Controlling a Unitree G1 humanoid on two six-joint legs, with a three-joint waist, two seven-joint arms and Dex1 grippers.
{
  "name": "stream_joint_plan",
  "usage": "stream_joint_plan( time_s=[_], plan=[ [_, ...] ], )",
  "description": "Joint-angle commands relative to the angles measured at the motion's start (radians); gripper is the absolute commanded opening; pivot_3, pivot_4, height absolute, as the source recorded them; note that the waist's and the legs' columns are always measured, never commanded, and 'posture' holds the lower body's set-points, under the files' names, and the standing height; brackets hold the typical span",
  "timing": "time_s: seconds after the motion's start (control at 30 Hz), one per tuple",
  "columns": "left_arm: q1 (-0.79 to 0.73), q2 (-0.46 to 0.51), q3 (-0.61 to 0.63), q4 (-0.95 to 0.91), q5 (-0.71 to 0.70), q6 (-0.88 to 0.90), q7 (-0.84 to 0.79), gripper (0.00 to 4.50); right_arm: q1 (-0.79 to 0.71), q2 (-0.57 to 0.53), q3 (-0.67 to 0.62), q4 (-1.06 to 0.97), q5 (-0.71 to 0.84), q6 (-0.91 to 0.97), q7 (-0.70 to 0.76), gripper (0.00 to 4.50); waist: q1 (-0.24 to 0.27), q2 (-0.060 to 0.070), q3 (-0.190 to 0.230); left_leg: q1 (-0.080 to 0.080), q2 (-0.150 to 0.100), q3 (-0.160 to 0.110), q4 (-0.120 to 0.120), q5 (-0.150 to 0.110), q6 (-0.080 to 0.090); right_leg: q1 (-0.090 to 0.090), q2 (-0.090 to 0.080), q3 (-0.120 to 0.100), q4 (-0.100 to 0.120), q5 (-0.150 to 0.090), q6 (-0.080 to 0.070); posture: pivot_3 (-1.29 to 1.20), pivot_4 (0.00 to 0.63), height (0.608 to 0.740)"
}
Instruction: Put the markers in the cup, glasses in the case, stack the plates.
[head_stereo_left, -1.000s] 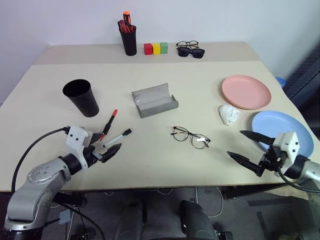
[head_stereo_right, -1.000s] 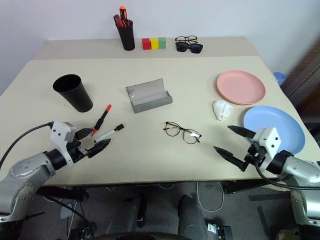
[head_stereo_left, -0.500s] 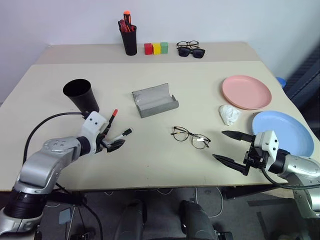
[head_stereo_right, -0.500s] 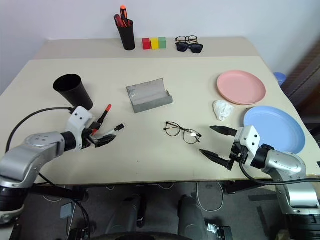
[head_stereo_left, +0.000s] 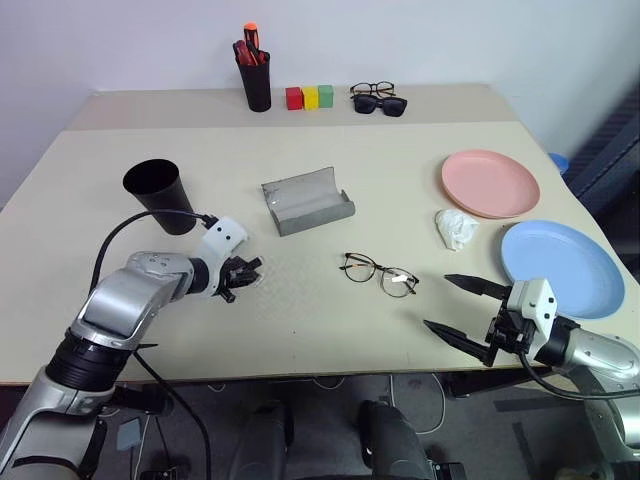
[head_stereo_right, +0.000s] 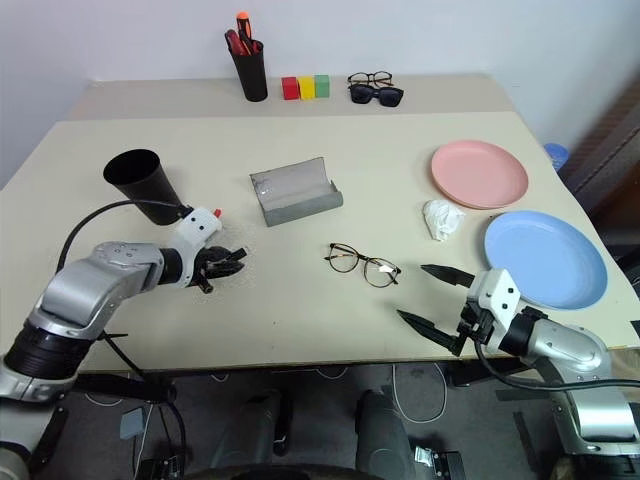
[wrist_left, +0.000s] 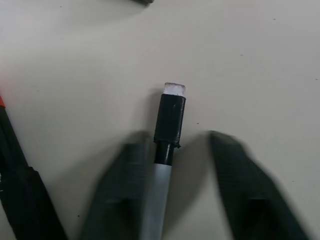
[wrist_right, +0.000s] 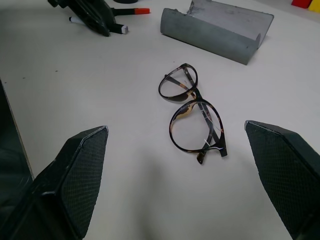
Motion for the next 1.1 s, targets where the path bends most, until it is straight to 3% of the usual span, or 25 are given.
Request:
stream_joint_plan(
  time_s=[0.03, 0.2, 0.4, 0.57, 0.63, 0.9, 1.1],
  plan=[
    [0.003, -0.004, -0.036, 0.008, 0.015, 0.029, -0.021, 0.07, 0.005, 0.004, -0.020, -0.048, 0.009, -0.002, -0.020, 4.50, 0.000, 0.000, 0.000, 0.000, 0.000, 0.000, 0.000, 0.000, 0.000, 0.000, 0.000, 0.000, 0.000, 0.000, 0.000, 0.00, 0.150, 0.740],
    [0.063, 0.013, -0.028, -0.074, 0.028, -0.085, -0.064, 0.07, -0.006, -0.001, -0.011, -0.056, 0.010, 0.014, -0.032, 4.50, -0.001, 0.000, 0.000, 0.003, 0.000, 0.000, -0.001, 0.000, 0.000, 0.003, 0.000, 0.000, 0.000, 0.000, 0.000, 0.00, 0.150, 0.740],
    [0.146, -0.082, 0.102, -0.224, 0.140, -0.393, 0.109, 0.07, -0.088, 0.001, 0.028, -0.020, 0.008, 0.021, -0.019, 4.50, 0.003, -0.002, 0.001, 0.004, 0.000, 0.000, -0.001, 0.000, 0.000, 0.003, 0.000, 0.001, -0.001, 0.000, 0.000, 0.00, 0.150, 0.740],
    [0.010, -0.314, 0.296, -0.027, 0.256, -0.781, 0.474, 0.07, -0.204, 0.028, 0.092, 0.032, 0.005, 0.025, -0.006, 4.50, 0.021, -0.003, 0.001, 0.005, 0.000, 0.000, 0.001, 0.000, 0.000, 0.006, 0.000, 0.000, -0.001, 0.000, 0.000, 0.00, 0.150, 0.740],
    [-0.027, -0.352, 0.344, 0.057, 0.324, -0.848, 0.601, 0.07, -0.252, 0.040, 0.122, 0.059, -0.003, 0.021, 0.005, 4.50, 0.019, -0.003, 0.001, 0.005, 0.000, 0.000, 0.001, 0.000, 0.000, 0.007, 0.000, 0.000, -0.001, 0.000, 0.000, 0.00, 0.150, 0.740],
    [-0.171, -0.374, 0.402, 0.383, 0.524, -0.960, 0.955, 0.07, -0.362, 0.081, 0.182, 0.139, -0.033, 0.001, 0.030, 4.50, 0.025, -0.006, 0.002, 0.012, -0.001, 0.000, -0.001, 0.000, 0.000, 0.014, 0.001, 0.000, -0.002, 0.001, 0.006, 0.00, 0.150, 0.740],
    [-0.259, -0.374, 0.395, 0.563, 0.551, -1.056, 1.043, 0.07, -0.364, 0.086, 0.183, 0.142, -0.039, -0.006, 0.034, 4.50, 0.022, -0.007, 0.002, 0.012, -0.001, 0.000, -0.001, 0.000, 0.000, 0.014, 0.000, 0.000, -0.003, 0.004, 0.011, 0.00, 0.150, 0.740]
  ],
)
